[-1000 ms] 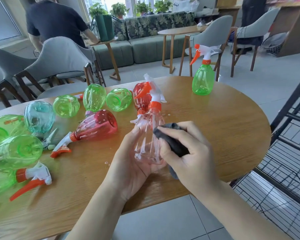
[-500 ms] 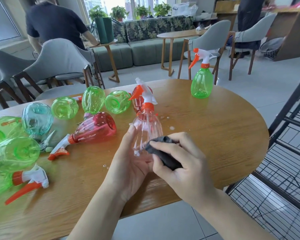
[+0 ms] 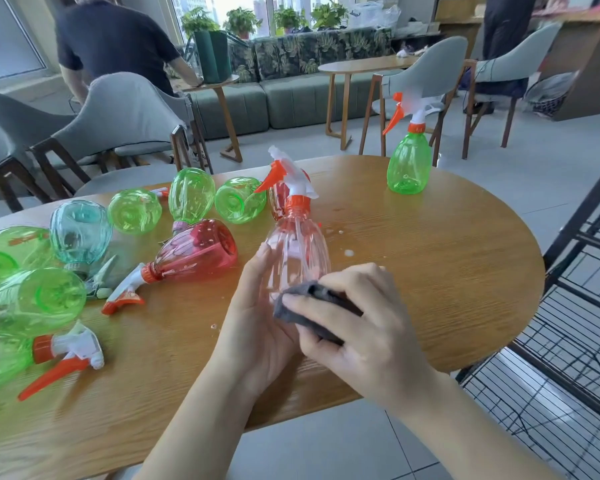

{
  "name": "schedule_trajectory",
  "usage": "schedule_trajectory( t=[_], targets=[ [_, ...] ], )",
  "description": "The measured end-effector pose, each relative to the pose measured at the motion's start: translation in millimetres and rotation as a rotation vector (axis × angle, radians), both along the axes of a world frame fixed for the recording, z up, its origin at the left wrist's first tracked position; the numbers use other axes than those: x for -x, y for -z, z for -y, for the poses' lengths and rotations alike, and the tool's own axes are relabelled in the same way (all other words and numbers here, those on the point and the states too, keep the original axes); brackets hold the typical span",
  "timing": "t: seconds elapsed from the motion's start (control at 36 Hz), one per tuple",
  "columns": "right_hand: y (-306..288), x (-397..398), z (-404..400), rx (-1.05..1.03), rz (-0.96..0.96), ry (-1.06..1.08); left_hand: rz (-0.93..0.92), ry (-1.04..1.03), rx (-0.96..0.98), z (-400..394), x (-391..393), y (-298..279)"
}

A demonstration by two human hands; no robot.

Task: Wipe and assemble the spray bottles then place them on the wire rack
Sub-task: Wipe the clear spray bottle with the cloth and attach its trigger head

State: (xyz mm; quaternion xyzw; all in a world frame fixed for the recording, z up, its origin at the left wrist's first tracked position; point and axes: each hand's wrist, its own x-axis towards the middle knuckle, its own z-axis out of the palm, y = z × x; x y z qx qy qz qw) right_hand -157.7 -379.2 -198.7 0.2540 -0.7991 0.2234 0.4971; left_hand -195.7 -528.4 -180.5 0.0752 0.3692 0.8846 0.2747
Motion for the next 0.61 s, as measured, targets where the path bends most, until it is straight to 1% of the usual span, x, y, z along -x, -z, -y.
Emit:
schedule_trajectory(
  t=[0.08, 0.19, 0.39, 0.5, 0.61],
  targets=[
    [-3.7, 2.5, -3.7, 0.089, 0.033, -0.027, -0.053, -0.015, -0.005, -1.1, 1.6, 2.6],
    [-11.4, 5.5, -10.0, 0.201, 0.094, -0.034, -0.105, -0.002, 0.040, -3.9, -0.2, 1.6],
    [-20.0, 12.6, -20.7, 0.428, 0.276, 0.051, -0.130, 0.085, 0.067, -4.9, -4.1, 1.4],
    [-13.9, 8.7, -17.3, 0.470, 0.286, 0.012, -0.127, 0.065, 0.028, -5.6, -6.5, 0.3],
    [-11.5, 6.5, -17.7, 0.374, 0.191, 0.011, -0.096, 0.006, 0.029, -4.0, -7.5, -1.0]
  ],
)
